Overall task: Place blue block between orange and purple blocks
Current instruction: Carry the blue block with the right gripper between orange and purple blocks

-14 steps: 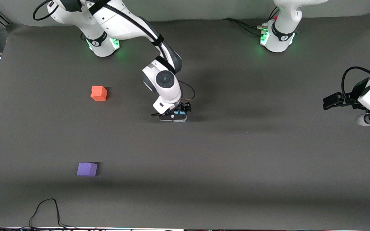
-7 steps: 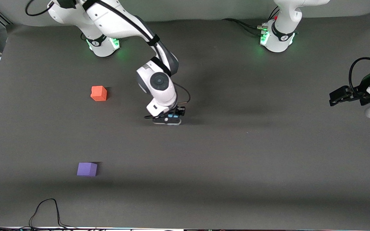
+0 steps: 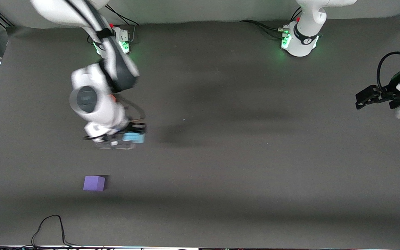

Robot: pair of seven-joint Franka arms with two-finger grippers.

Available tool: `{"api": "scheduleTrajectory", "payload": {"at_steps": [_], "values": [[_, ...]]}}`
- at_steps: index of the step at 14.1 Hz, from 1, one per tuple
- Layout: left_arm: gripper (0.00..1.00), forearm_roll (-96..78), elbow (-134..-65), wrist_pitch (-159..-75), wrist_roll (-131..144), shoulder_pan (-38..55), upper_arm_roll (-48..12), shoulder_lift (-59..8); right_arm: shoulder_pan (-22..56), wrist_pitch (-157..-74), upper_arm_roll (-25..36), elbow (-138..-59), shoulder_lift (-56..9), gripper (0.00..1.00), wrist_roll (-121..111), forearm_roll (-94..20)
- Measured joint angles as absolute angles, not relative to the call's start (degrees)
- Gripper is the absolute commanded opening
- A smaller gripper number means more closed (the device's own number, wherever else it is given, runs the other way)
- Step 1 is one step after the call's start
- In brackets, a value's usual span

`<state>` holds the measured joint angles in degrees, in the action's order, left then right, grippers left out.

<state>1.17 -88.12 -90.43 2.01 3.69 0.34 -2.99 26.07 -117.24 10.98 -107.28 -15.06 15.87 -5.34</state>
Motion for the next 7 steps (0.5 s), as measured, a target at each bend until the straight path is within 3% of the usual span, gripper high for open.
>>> {"api": "scheduleTrajectory", "payload": {"at_steps": [4,7], "values": [[1.0,1.2,-88.4,-90.4,2.0,3.6,0.2,-3.0,23.1,-124.6,21.0,-118.8,-12.9,0.26,-2.0,-9.3],[1.0,1.2,-88.4,-90.4,2.0,3.6,0.2,-3.0,23.1,-132.4,23.3,-124.2,-15.5,0.26,-6.7,-10.6]]}}
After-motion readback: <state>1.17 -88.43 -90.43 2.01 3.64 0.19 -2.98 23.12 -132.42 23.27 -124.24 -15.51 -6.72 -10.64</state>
